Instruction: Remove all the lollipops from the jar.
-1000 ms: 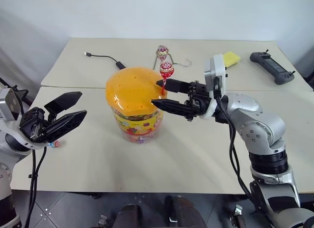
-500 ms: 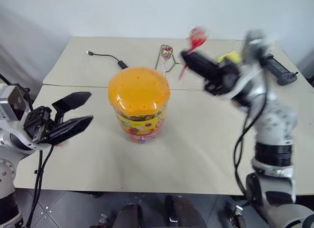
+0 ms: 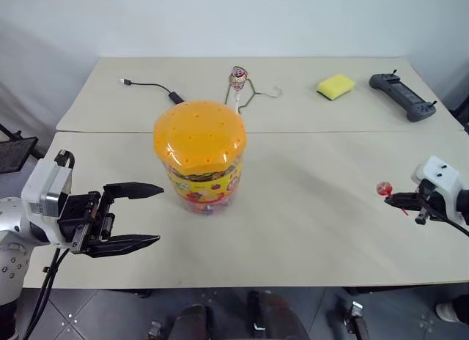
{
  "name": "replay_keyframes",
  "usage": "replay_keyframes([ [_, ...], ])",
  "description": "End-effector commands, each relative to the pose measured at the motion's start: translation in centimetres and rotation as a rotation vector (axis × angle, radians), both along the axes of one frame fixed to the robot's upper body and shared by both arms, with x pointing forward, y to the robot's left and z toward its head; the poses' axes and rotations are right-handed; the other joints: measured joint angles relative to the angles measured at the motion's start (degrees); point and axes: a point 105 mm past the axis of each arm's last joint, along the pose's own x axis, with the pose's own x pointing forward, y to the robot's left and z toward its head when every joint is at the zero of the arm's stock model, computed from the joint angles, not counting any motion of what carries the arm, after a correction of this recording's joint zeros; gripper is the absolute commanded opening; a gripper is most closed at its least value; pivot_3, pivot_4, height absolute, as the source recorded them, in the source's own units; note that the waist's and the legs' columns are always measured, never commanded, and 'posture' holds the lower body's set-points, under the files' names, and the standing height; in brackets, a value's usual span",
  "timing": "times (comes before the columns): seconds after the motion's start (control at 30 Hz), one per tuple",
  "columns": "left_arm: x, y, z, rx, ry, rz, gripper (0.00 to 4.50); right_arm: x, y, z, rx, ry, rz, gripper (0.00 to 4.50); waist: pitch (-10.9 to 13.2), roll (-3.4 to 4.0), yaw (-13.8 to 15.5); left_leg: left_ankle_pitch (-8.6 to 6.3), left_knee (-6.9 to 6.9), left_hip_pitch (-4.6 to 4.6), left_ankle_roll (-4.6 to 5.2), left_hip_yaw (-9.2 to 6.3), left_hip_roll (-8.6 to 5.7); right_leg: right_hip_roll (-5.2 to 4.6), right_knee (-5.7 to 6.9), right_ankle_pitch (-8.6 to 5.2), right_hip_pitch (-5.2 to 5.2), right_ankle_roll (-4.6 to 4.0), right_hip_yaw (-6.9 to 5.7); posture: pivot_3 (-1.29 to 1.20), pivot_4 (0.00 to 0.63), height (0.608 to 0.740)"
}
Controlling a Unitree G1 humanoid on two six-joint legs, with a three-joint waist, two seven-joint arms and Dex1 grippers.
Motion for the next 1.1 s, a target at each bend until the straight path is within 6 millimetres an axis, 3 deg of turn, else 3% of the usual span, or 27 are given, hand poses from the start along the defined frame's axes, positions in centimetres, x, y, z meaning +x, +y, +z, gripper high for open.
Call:
replay_keyframes([
  [0.03, 0.4, -0.1, 0.5, -0.009, -0.057, -0.003, 4.14, -0.5, -0.8, 0.4, 0.011, 0.000, -0.006, 0.53, 0.00, 0.00, 0.28, 0.00, -0.01, 0.17, -0.01, 0.00, 0.02, 0.02, 0.00, -0.01, 0.18, -0.01, 0.02, 0.00, 0.150, 0.740],
  [0.2, 0.7, 0.1, 0.6, -0.016, -0.037, -0.001, 4.14, 0.0, -0.3, 1.2, 0.088, -0.035, 0.001, 2.09, 0.00, 0.00, 0.55, -0.02, -0.02, 0.18, 0.02, 0.04, 0.01, 0.01, -0.02, 0.00, 0.19, 0.01, 0.09, 0.00, 0.150, 0.740],
  [0.3, 1.2, 0.9, 1.8, -0.160, -0.022, 0.088, 4.14, 1.4, 4.0, 6.1, 0.332, -0.257, 0.149, 3.09, 0.00, 0.01, 0.17, -0.04, -0.02, 0.15, 0.03, 0.06, 0.04, 0.01, -0.03, 0.00, 0.15, 0.02, 0.12, 0.00, 0.150, 0.740],
  [0.4, 1.8, 2.2, 2.9, -0.311, -0.040, 0.216, 4.14, 0.9, 9.3, 10.9, 0.629, -0.438, 0.357, 4.05, 0.01, 0.01, 0.03, -0.04, -0.03, 0.19, -0.05, 0.05, 0.12, 0.05, 0.07, 0.01, 0.16, 0.04, 0.12, 0.00, 0.150, 0.740],
  [0.57, 3.1, 5.1, 2.8, -0.504, -0.033, 0.439, 4.14, 1.6, 16.7, 13.4, 0.802, -0.483, 0.514, 4.05, 0.00, -0.02, 0.56, -0.05, 0.01, 0.23, -0.21, -0.05, 0.19, 0.10, 0.22, 0.01, 0.16, 0.04, 0.05, 0.00, 0.150, 0.740],
  [0.8, 3.4, 3.7, 1.9, -0.463, 0.003, 0.412, 4.14, 4.5, 26.1, 15.7, 0.833, -0.408, 0.554, 4.05, 0.00, -0.03, 0.49, -0.06, 0.03, 0.04, -0.15, -0.06, 0.07, -0.09, 0.33, 0.01, -0.13, 0.03, 0.01, 0.00, 0.150, 0.740],
  [1.03, 3.2, 2.7, 2.9, -0.461, -0.022, 0.366, 4.14, 3.9, 30.7, 16.6, 0.897, -0.298, 0.653, 4.05, -0.09, -0.18, 0.55, -0.08, 0.17, -0.83, -0.12, -0.33, 0.03, -0.18, 0.41, 0.04, -0.79, 0.07, -0.22, 0.00, 0.150, 0.740],
  [1.1, 3.0, 2.6, 3.2, -0.470, -0.032, 0.360, 4.14, 4.0, 30.9, 16.7, 0.891, -0.309, 0.663, 3.66, -0.09, -0.19, 0.52, -0.09, 0.16, -0.86, -0.10, -0.33, 0.03, -0.18, 0.43, 0.07, -0.79, 0.12, -0.23, 0.00, 0.150, 0.740],
])
